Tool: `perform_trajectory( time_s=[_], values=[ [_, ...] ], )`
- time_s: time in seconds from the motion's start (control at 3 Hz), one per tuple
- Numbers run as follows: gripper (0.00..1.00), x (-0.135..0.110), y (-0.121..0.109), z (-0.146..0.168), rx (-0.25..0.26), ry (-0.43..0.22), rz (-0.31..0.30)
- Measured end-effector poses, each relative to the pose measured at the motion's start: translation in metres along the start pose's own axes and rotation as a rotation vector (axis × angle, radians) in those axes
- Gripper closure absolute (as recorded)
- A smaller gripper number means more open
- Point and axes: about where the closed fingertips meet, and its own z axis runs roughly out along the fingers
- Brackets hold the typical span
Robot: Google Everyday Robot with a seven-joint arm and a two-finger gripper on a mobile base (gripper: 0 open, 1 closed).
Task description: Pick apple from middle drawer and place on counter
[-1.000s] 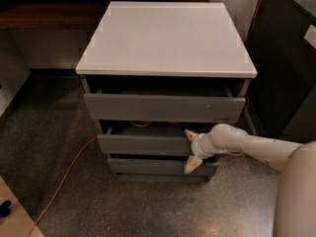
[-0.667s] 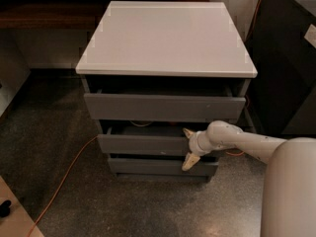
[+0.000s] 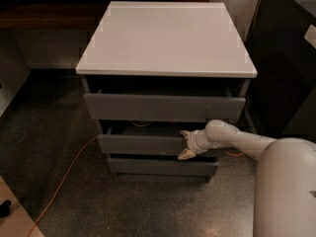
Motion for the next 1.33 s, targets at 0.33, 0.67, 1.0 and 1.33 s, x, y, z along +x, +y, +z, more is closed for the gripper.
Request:
perform_trajectory(
  time_s=[0.33, 0.67, 1.0, 1.33],
  values=[
    [0.56, -0.0005, 0.0051, 0.0006, -0.002, -0.008, 0.009],
    [0.87, -0.0033, 0.0032, -0.0041, -0.002, -0.008, 0.009],
    [1.00, -0.0057, 0.0015, -0.0083, -0.002, -0.008, 0.009],
    [1.00, -0.0060, 0.0014, -0.0088, -0.002, -0.008, 0.009]
  ],
)
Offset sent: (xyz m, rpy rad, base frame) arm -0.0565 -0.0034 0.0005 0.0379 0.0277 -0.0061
